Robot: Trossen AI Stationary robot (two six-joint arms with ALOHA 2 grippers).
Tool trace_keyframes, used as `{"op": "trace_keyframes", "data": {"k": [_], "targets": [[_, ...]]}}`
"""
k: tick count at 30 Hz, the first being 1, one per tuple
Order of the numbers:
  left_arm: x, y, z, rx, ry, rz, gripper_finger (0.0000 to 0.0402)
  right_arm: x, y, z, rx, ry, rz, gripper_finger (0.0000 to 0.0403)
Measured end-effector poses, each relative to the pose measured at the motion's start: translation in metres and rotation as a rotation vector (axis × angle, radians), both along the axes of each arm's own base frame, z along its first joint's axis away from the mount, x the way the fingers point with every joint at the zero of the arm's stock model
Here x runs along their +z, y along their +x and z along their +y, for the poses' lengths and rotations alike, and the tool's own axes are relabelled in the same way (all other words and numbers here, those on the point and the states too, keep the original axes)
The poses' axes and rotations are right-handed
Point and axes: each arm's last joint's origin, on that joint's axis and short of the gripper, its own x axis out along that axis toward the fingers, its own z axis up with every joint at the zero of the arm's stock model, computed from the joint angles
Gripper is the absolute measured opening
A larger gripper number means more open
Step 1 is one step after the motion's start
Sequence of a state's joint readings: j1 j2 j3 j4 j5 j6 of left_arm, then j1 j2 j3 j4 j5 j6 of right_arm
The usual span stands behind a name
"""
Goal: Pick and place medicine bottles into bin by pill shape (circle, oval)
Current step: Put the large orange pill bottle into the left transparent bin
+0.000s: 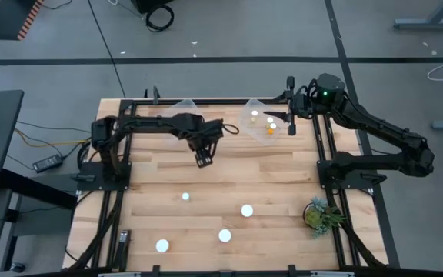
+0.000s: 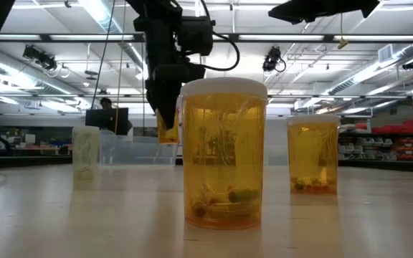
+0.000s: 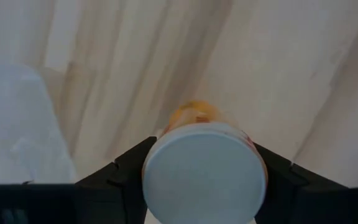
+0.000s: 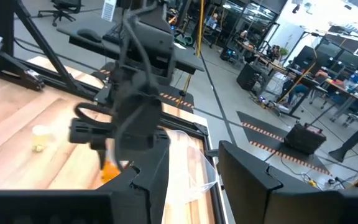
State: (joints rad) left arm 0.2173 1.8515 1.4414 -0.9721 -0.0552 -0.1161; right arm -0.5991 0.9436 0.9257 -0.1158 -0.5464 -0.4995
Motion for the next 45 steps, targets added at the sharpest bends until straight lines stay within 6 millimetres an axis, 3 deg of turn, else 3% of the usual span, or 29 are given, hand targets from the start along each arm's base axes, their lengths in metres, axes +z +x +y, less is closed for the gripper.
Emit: {"op": "trace_keyframes", "data": {"k": [14, 24, 38, 45], "targets": [[-0.001, -0.023, 0.043, 0.073, -0.018, 0.096, 0.0220, 0.001, 0.000, 0.000, 0.007, 0.015, -0.008, 0.0147], [0.022, -0.042, 0.062, 0.133, 0.011, 0.048, 0.0212, 0.001, 0.000, 0.000, 0.007, 0.013, -0.013, 0.0147], [0.028, -0.071, 0.128, 0.325, 0.110, -0.029, 0.0214, 0.001, 0.000, 0.001, 0.037, 0.017, -0.012, 0.0147], [0.029, -0.081, 0.145, 0.394, 0.121, -0.050, 0.0216, 0.001, 0.000, 0.001, 0.035, 0.026, -0.012, 0.0147]]}}
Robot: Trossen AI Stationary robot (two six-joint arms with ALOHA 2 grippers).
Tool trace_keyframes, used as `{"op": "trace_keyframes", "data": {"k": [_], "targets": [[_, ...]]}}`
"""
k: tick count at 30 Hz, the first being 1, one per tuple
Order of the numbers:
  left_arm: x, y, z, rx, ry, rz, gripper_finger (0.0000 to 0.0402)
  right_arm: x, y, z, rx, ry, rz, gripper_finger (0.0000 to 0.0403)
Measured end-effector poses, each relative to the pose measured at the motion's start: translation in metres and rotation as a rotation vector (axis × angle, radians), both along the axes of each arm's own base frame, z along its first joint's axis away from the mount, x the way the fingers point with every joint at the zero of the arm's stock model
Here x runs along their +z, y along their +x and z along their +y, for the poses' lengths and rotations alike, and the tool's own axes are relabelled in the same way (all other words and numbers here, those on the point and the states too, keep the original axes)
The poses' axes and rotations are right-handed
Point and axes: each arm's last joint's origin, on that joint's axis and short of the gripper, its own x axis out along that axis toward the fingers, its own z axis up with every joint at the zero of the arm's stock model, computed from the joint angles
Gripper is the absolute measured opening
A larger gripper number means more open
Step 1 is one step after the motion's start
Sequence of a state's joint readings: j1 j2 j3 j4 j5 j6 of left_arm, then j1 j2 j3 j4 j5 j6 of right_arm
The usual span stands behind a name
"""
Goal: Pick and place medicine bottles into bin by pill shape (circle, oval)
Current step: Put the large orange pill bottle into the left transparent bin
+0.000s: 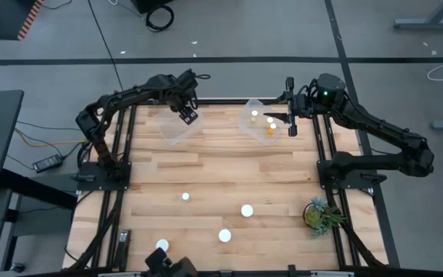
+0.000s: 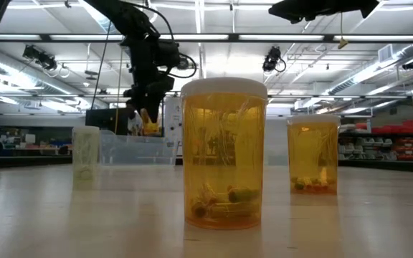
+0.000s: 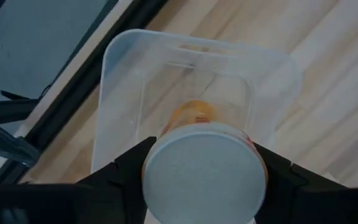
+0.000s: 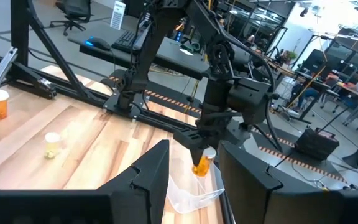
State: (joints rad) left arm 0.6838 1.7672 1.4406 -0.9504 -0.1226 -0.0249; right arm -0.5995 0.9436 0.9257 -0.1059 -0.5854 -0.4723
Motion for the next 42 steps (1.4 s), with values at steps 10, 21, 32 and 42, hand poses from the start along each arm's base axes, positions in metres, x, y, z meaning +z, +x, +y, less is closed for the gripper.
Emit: {"op": "trace_keyframes", "data": {"k": [10, 21, 32, 42], "targets": [[-0.014, 0.000, 0.011, 0.022, -0.013, 0.006, 0.0221, 0.000, 0.000, 0.000, -0.001, 0.009, 0.000, 0.0147], [-0.058, 0.013, 0.021, -0.009, -0.071, 0.093, 0.0220, 0.000, 0.000, 0.000, -0.002, 0.017, 0.000, 0.0147], [-0.078, 0.018, 0.030, -0.004, -0.045, 0.126, 0.0218, -0.001, 0.000, 0.000, -0.002, 0.017, 0.007, 0.0147], [-0.078, 0.016, 0.034, -0.008, -0.018, 0.132, 0.0216, -0.001, 0.000, 0.000, -0.001, 0.002, 0.007, 0.0147]]}}
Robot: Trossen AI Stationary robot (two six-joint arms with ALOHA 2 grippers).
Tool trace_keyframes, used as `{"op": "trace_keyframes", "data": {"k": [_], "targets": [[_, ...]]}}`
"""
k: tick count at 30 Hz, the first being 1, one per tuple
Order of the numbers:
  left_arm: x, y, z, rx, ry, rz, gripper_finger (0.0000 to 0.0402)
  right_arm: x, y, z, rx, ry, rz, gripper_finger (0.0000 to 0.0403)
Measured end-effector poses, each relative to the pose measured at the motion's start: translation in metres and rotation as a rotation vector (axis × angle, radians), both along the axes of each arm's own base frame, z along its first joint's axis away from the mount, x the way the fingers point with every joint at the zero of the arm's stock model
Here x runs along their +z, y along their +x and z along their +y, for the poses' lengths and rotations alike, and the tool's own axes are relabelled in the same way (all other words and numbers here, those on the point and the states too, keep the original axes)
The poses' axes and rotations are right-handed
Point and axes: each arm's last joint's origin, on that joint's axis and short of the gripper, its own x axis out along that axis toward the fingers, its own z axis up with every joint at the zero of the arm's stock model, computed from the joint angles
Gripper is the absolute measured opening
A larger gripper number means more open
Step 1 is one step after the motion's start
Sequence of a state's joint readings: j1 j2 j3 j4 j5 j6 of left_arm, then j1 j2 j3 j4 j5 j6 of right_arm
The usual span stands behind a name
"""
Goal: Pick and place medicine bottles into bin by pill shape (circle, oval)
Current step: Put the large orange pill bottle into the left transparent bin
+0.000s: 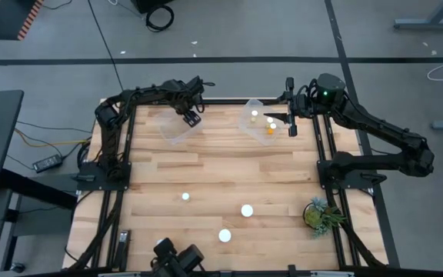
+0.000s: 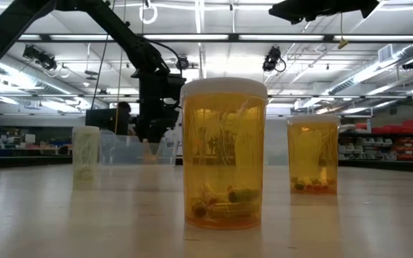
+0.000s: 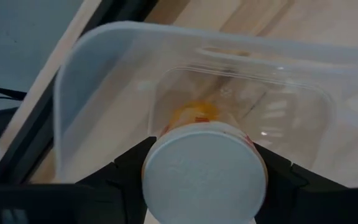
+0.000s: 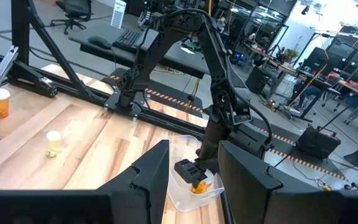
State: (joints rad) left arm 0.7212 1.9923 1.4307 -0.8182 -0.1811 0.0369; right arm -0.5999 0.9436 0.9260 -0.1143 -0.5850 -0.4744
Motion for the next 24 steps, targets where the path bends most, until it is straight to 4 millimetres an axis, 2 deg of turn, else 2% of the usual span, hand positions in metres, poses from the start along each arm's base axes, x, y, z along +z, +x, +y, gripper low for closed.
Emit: {"op": "trace_keyframes", "data": {"k": [13, 24], "targets": [[0.001, -0.003, 0.000, 0.004, -0.013, 0.024, 0.0254, 0.000, 0.000, 0.000, 0.000, 0.000, 0.003, 0.0147], [0.031, 0.006, 0.005, 0.006, 0.009, -0.003, 0.0267, -0.001, 0.000, 0.000, 0.001, -0.005, 0.006, 0.0147]]}}
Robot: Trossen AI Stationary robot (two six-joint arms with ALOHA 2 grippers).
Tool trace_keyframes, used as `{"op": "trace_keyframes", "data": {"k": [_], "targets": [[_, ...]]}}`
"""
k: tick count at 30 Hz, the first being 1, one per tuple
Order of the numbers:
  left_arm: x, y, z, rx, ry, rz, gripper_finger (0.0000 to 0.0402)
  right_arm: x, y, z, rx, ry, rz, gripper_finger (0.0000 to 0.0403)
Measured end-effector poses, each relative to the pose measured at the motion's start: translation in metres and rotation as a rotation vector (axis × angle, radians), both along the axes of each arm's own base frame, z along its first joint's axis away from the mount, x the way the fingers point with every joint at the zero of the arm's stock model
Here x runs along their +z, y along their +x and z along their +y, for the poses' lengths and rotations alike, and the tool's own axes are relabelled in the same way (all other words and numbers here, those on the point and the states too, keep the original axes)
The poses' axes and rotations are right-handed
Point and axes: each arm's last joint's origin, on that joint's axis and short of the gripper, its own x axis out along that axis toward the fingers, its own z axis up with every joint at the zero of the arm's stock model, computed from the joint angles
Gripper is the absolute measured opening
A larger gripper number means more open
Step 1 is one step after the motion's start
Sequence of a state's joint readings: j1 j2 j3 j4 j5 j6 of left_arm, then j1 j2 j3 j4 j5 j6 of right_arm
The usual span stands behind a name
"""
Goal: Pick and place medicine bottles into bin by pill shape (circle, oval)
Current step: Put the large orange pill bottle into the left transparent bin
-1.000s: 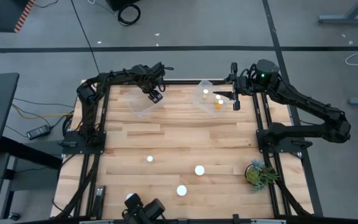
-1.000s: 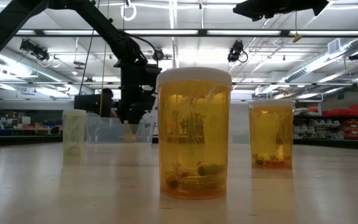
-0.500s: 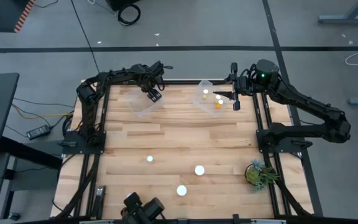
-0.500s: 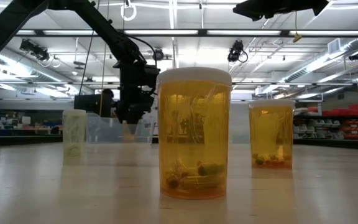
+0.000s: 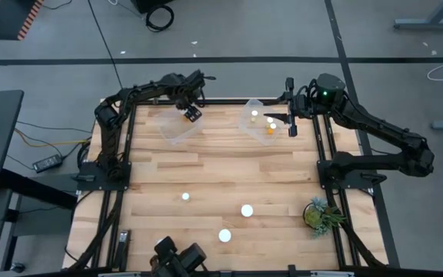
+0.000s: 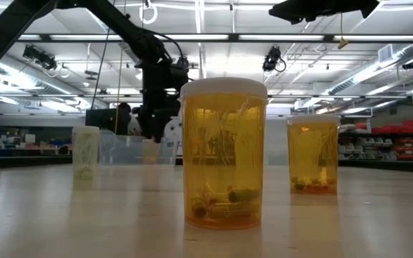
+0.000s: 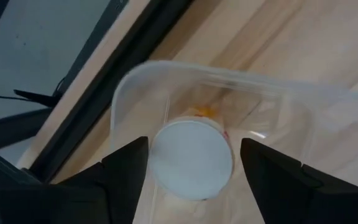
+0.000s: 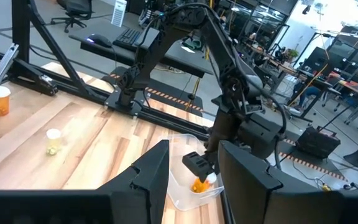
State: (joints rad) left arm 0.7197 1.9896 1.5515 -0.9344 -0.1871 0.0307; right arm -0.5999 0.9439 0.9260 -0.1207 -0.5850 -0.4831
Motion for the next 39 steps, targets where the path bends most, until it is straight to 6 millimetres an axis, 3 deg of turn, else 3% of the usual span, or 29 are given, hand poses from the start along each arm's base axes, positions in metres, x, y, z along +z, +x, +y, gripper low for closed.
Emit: {"op": "trace_keyframes", "data": {"k": [6, 12, 17, 21, 31, 39], "targets": [[0.012, 0.000, 0.000, 0.000, -0.012, 0.013, 0.0289, 0.000, 0.000, 0.000, 0.001, -0.004, 0.004, 0.0147], [0.037, 0.005, -0.001, -0.010, -0.011, 0.012, 0.0300, 0.000, 0.000, 0.000, 0.001, -0.005, 0.004, 0.0147], [0.058, 0.014, -0.019, -0.055, -0.064, 0.023, 0.0293, 0.000, 0.000, 0.000, 0.001, -0.005, 0.004, 0.0147], [0.060, 0.030, -0.052, -0.113, -0.141, 0.046, 0.0285, 0.000, 0.000, 0.000, 0.001, -0.005, 0.004, 0.0147], [0.066, 0.073, -0.161, -0.283, -0.141, 0.054, 0.0256, -0.001, 0.000, 0.000, 0.003, -0.018, 0.010, 0.0147], [0.069, 0.083, -0.246, -0.349, -0.148, 0.051, 0.0232, -0.001, 0.000, 0.000, 0.002, -0.011, 0.010, 0.0147]]}}
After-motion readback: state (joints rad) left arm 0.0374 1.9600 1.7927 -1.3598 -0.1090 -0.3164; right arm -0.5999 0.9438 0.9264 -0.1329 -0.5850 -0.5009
